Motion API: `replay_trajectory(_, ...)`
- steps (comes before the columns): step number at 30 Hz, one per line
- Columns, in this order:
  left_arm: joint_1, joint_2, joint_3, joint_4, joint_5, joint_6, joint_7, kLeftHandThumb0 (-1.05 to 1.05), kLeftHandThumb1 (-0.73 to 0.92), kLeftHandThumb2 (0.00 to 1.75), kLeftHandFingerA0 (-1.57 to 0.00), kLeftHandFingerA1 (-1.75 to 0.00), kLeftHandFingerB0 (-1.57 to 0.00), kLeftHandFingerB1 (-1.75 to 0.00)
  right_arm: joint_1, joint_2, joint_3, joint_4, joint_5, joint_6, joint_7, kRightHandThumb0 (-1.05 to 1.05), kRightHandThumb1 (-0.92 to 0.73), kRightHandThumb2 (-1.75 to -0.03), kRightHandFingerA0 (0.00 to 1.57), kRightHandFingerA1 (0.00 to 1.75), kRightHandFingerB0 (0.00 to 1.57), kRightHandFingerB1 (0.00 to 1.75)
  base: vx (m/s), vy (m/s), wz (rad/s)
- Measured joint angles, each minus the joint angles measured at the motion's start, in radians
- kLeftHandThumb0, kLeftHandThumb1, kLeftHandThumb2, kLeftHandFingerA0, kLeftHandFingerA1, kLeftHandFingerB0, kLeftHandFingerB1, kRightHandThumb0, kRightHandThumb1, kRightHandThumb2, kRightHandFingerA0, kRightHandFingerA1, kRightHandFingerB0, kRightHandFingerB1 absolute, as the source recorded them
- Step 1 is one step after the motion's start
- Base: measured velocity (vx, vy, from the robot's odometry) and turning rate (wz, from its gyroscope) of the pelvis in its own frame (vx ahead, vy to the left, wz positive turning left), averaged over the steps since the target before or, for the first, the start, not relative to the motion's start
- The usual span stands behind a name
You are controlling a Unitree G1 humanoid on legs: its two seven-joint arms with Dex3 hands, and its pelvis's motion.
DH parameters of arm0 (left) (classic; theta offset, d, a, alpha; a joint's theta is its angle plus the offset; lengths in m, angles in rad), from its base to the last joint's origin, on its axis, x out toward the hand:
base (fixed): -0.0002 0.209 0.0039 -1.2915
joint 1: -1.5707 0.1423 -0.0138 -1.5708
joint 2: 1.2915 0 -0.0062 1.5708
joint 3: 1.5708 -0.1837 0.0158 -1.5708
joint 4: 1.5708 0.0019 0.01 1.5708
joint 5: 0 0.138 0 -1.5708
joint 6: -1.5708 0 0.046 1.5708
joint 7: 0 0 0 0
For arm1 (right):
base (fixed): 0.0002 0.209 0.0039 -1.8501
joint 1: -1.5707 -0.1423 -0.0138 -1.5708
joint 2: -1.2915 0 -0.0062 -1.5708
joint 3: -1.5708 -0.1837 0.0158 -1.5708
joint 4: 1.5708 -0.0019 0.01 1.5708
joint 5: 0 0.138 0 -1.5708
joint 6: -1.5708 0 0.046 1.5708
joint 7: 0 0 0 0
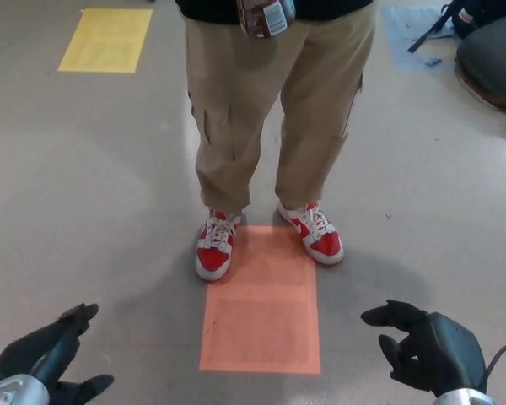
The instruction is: The robot recieved a bottle of protein shake from a person using its left hand and then shake the protein up and down 2 two times and hand it back to the person
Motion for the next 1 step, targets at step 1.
replay_trajectory(1, -0.001, 0.000, -0.006, 0.007, 0.010, -0.014, 0.014, -0.61, 0.70, 0.63, -0.38, -0.36, -0.10, -0.22, 0.000, 0.000, -0.001, 0.000, 0.000, 0.004, 0.002, -0.24, -0.79, -0.64, 0.94, 0.57, 0.75, 0.44, 0.00, 0.000, 0.00)
